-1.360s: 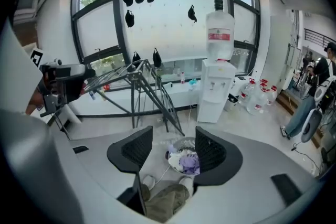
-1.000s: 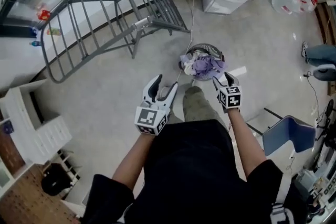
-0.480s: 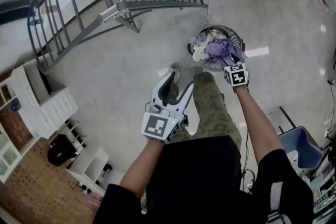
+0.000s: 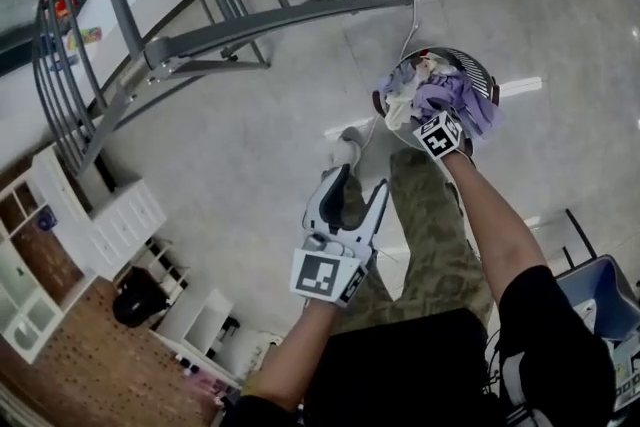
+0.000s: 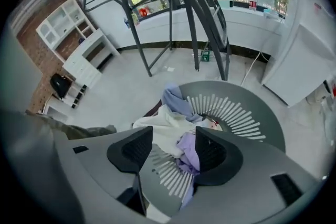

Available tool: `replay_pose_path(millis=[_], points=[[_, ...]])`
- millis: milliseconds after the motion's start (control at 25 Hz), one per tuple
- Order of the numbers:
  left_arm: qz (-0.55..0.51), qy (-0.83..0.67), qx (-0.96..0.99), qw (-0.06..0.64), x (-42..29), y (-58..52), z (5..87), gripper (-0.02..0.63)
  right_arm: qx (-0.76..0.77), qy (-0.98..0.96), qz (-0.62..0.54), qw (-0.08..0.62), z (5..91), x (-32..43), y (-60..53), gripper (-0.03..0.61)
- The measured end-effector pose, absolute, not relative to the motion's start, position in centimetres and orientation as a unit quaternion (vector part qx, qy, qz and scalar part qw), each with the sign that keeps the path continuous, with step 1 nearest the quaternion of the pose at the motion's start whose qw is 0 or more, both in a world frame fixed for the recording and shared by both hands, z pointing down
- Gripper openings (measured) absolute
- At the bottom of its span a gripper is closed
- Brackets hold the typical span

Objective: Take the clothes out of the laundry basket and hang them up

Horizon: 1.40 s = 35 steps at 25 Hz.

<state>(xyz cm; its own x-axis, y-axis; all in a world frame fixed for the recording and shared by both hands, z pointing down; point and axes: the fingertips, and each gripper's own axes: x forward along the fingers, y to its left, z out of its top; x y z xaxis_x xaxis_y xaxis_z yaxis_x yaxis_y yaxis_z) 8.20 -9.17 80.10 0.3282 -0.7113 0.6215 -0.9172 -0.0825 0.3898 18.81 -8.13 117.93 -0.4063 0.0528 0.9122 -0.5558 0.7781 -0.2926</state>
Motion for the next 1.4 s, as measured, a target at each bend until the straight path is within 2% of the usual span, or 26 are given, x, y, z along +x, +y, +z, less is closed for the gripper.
replay_pose_path(millis=[200,600,640,680,720,760,1040,1400], points=[[0.153,-0.561,0.721,0.377,7.6,-8.9,82.3,0.233,0.172,-0.782,0.317,0.508,122.8,16.8,-8.7,0.222],[0.144,-0.560,0.715,0.392,7.4,-8.0,87.0,0.233,0.131,-0.786,0.254,0.548,129.4,15.8,-7.8,0.219],[0.145,-0.560,0.714,0.394,7.4,-7.9,87.1,0.233,0.127,-0.786,0.248,0.552,129.6,15.8,-7.6,0.200],[0.147,-0.560,0.714,0.395,7.5,-7.7,87.2,0.233,0.124,-0.786,0.243,0.554,129.7,15.8,-7.5,0.153],[0.149,-0.559,0.713,0.397,7.5,-7.5,87.2,0.233,0.123,-0.787,0.240,0.555,129.5,15.8,-7.4,0.075],[0.149,-0.558,0.713,0.398,7.5,-7.4,87.2,0.232,0.123,-0.787,0.241,0.555,129.3,15.8,-7.4,0.028],[0.147,-0.549,0.724,0.391,8.2,-7.9,84.3,0.233,0.108,-0.800,0.243,0.538,123.3,16.0,-7.6,0.011],[0.124,-0.517,0.757,0.380,9.5,-8.1,77.9,0.232,0.146,-0.837,0.228,0.475,107.2,16.4,-11.4,0.006]])
